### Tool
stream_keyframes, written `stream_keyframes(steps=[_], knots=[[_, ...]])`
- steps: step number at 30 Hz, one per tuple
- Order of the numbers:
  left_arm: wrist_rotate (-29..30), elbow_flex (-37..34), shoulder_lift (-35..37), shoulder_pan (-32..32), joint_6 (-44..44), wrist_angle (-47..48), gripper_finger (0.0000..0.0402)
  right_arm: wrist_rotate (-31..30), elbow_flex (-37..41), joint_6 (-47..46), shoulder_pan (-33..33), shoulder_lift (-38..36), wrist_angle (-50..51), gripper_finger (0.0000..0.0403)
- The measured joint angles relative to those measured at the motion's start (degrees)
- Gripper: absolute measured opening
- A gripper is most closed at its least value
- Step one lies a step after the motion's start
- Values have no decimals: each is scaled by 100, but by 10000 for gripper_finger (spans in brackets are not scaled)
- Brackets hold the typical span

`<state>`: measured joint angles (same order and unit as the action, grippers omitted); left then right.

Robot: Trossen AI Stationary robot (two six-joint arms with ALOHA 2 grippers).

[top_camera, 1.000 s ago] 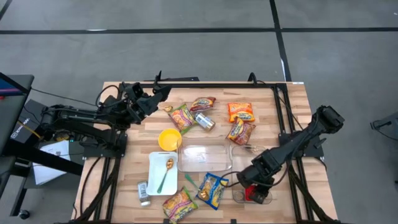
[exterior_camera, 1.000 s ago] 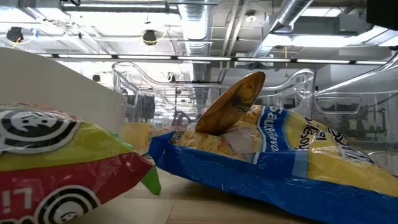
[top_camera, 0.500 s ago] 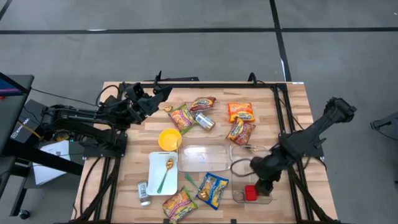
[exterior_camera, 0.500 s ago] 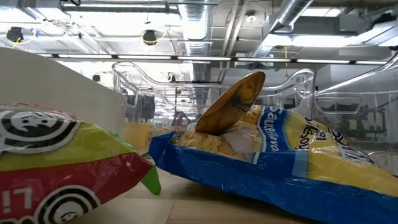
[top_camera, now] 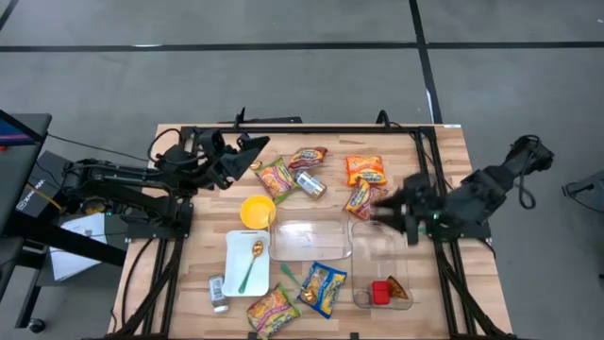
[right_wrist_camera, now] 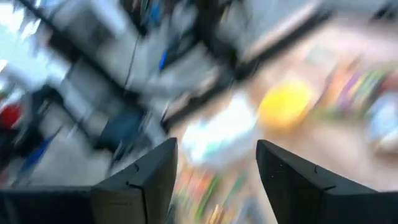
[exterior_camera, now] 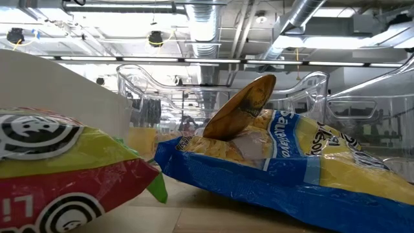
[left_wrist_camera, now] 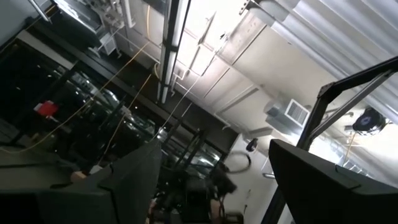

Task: Pick & Place Food Item
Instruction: Put the green noodle pack into the left transparent bin

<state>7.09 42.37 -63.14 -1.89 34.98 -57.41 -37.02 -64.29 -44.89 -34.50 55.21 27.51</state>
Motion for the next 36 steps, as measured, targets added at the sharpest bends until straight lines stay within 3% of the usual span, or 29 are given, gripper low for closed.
stream_keyframes(steps=[2,6,31,36], knots=[[0,0,-1,0,-2,-24,294,-498,-2,532,44,-73,-284,211],[0,0,1,0,-2,-59,294,-634,-2,1077,115,-213,-359,211],[10,2,1,0,-364,-179,294,-635,0,1084,319,-379,56,210],[494,18,16,2,-698,-322,294,-635,0,1084,317,-379,30,210]])
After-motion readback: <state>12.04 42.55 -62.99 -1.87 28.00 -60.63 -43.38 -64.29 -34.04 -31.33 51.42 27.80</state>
